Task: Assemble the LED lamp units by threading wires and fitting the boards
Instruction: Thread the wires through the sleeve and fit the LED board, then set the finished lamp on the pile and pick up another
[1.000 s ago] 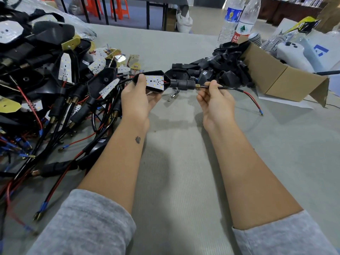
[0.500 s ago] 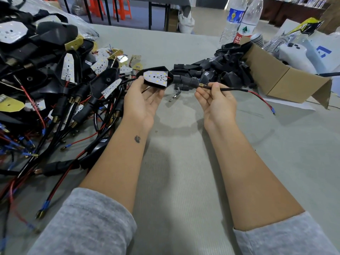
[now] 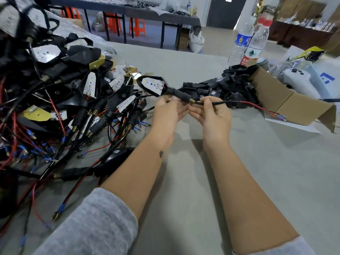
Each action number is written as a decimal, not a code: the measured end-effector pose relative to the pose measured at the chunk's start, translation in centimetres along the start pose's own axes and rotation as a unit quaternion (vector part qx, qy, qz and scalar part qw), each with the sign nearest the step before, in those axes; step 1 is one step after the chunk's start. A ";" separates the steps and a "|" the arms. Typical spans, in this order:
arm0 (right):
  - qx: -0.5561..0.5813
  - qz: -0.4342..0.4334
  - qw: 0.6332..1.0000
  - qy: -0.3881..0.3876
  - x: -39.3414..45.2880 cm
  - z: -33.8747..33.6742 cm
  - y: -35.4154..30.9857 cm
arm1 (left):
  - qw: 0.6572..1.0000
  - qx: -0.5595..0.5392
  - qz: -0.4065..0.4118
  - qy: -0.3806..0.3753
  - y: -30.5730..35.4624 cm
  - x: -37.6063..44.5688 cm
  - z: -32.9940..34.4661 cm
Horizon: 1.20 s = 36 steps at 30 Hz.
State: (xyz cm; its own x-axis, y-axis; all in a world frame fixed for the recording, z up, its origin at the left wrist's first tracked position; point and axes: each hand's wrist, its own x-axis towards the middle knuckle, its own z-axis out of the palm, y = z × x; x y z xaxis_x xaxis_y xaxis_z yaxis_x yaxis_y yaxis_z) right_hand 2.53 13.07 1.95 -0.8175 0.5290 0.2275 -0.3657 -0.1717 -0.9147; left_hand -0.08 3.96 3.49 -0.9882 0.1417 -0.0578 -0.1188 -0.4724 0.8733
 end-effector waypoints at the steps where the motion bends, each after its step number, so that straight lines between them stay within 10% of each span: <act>1: -0.015 -0.013 1.000 -0.002 -0.2 0.1 -0.1 | 1.000 0.012 0.009 0.005 0.6 0.1 0.4; 13: -0.185 -0.171 0.965 -0.072 -4.1 6.3 -0.2 | 0.954 0.298 0.014 -0.024 11.2 0.5 -4.4; 20: -0.287 -0.315 0.883 -0.196 -6.7 15.2 -0.9 | 0.919 0.381 0.093 0.044 19.1 0.1 -10.8; 22: -0.306 -0.304 0.864 -0.258 -6.8 16.9 -0.9 | 0.862 0.485 0.122 0.081 20.9 0.5 -12.8; 27: -0.431 -0.344 0.754 -0.356 -6.4 17.9 0.2 | 0.570 0.776 0.182 0.199 22.0 1.5 -17.7; 36: -0.437 -0.161 0.830 -0.307 -4.2 8.1 -0.5 | 0.542 0.764 0.242 0.252 19.7 1.5 -16.9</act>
State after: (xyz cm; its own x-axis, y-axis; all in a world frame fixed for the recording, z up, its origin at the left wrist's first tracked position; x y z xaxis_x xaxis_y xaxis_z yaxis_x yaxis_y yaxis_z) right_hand 2.59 4.24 4.18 -0.9111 -0.1386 0.3882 -0.3656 0.7066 -0.6058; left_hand -5.49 -19.81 12.47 -0.8146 -0.1160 0.5683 0.0033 0.9789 0.2045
